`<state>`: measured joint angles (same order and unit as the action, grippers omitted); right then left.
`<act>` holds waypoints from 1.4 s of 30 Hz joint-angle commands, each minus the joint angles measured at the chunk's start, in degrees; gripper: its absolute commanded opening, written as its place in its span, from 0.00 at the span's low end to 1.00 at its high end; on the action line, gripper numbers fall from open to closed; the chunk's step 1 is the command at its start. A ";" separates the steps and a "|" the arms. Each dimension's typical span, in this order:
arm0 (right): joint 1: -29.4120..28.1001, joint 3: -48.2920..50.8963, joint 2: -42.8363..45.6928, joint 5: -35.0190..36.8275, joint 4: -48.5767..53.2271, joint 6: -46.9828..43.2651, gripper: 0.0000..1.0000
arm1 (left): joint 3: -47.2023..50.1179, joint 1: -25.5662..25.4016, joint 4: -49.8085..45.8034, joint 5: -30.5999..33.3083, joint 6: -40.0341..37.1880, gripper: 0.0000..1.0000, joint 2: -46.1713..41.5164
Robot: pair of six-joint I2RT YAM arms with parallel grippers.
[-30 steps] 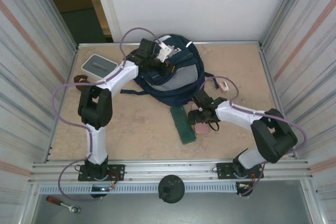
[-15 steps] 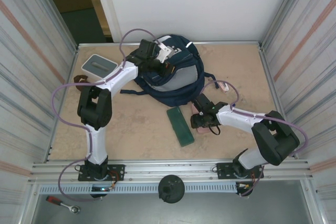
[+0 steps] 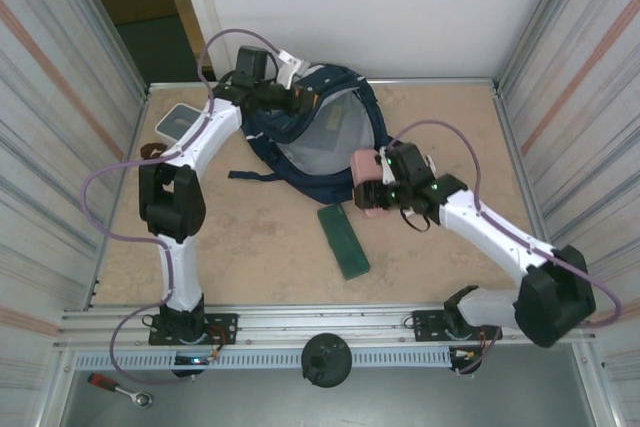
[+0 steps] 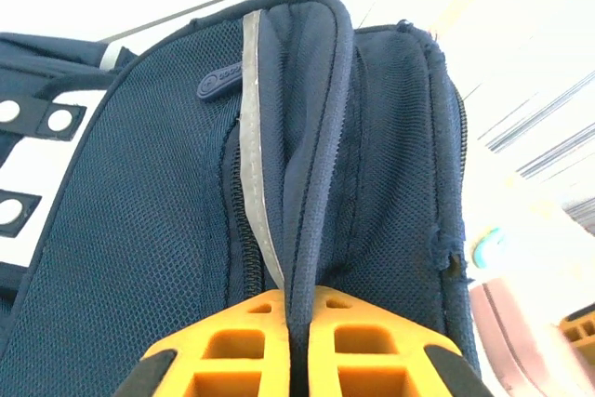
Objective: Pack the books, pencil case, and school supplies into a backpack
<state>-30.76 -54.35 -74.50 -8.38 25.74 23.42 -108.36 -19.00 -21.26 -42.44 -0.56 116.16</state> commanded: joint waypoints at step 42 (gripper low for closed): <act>2.91 -40.65 -53.53 -20.36 -26.64 10.43 0.40 | -9.20 1.51 9.98 -15.31 13.27 0.00 4.56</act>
<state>-27.16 -90.41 -125.14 -27.46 2.55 31.18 -117.86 -17.56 -19.49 -53.06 10.79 124.01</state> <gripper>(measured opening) 0.409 0.078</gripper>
